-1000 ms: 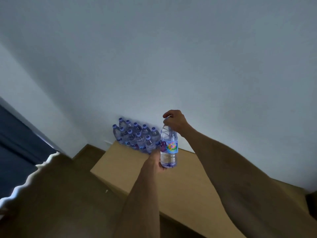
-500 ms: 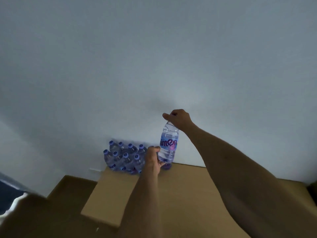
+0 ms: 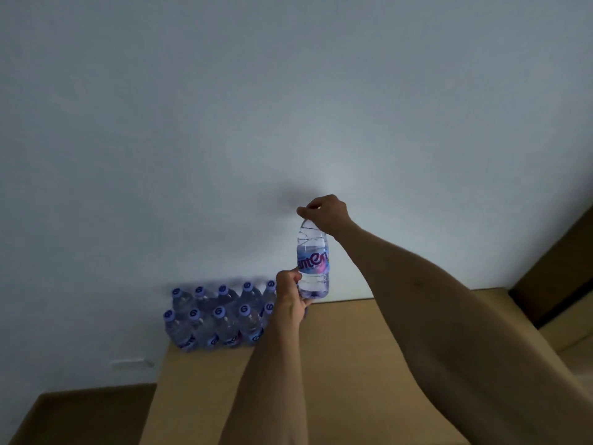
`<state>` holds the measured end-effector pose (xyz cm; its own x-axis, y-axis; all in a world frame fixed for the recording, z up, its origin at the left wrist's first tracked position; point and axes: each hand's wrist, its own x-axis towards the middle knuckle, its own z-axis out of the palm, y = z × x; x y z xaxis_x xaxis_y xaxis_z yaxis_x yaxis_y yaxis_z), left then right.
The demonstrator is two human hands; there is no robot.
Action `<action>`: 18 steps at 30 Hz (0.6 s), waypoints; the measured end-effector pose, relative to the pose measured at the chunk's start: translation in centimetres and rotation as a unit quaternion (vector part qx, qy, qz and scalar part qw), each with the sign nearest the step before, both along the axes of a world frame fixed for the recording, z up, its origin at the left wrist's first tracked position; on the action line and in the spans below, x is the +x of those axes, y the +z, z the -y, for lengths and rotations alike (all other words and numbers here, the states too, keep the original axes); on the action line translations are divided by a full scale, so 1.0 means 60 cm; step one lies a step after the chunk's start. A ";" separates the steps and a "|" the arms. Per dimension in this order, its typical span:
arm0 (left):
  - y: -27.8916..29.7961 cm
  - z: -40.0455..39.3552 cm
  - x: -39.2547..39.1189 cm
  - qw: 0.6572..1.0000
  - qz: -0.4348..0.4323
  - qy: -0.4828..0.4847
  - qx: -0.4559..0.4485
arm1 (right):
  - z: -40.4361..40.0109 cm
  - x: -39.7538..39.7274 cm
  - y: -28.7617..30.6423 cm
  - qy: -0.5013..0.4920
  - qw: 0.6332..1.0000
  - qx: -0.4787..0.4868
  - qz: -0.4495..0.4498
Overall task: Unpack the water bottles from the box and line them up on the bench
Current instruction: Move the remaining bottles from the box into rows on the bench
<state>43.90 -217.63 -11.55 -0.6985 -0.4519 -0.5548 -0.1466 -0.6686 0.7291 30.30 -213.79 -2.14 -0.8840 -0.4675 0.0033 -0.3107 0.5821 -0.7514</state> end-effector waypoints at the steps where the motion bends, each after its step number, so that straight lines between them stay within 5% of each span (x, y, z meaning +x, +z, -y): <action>1: -0.005 0.009 -0.002 1.000 -0.001 -0.015 -0.009 | 0.003 -0.003 -0.003 -0.009 0.999 0.032 -0.006; 7: -0.055 0.061 -0.016 0.962 0.151 -0.161 -0.161 | 0.004 -0.019 -0.024 0.093 0.961 0.253 -0.055; 8: -0.064 0.071 -0.021 0.923 0.202 -0.208 -0.251 | 0.004 -0.016 -0.038 0.124 0.949 0.283 -0.066; 11: -0.071 0.104 -0.022 0.723 0.279 -0.310 -0.551 | 0.010 0.005 -0.099 0.178 0.919 0.344 -0.077; 13: -0.070 0.133 -0.015 0.639 0.293 -0.320 -0.635 | 0.016 0.017 -0.140 0.202 0.902 0.371 -0.085; 18: -0.082 0.204 0.000 0.597 0.338 -0.325 -0.651 | 0.036 0.025 -0.209 0.222 0.891 0.385 -0.088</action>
